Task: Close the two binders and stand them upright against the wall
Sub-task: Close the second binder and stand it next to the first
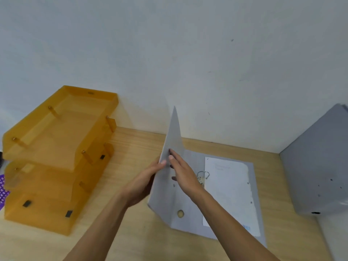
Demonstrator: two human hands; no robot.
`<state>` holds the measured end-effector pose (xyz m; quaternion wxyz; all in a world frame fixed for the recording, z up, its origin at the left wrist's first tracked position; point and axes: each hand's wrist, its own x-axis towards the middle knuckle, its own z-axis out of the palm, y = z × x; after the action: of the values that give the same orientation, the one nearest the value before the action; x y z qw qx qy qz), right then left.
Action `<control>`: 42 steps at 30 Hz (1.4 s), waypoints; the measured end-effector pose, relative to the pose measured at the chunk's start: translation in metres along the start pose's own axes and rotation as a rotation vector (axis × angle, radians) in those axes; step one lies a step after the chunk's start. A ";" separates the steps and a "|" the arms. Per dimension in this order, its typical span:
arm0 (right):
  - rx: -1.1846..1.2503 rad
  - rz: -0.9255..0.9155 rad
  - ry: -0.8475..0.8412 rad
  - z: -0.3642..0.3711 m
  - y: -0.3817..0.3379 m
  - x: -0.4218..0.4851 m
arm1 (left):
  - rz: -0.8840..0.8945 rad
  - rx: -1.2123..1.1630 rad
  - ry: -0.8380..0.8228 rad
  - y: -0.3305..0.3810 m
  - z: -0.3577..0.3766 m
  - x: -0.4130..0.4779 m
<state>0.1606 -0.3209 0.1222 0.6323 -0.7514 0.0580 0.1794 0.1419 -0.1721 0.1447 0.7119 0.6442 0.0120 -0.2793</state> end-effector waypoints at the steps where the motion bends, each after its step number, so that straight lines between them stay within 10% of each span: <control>1: 0.002 -0.002 0.021 -0.010 -0.002 -0.004 | 0.014 -0.058 -0.018 -0.005 0.014 0.004; 16: -0.240 0.021 0.326 -0.158 0.023 -0.042 | 0.021 0.356 -0.004 -0.059 0.141 0.071; 29: -0.183 0.289 0.515 -0.240 0.152 -0.079 | -0.222 0.466 0.433 -0.159 0.132 0.091; 37: -0.694 0.334 0.269 -0.233 0.196 -0.070 | -0.299 0.720 0.474 -0.181 0.176 0.076; 42: -0.503 0.293 -0.040 -0.221 0.195 -0.052 | -0.340 0.684 0.410 -0.180 0.185 0.077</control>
<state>0.0945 -0.5804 -0.0112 0.3943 -0.8646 0.1072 0.2922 0.0693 -0.3748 -0.0173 0.3840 0.8741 0.1658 -0.2469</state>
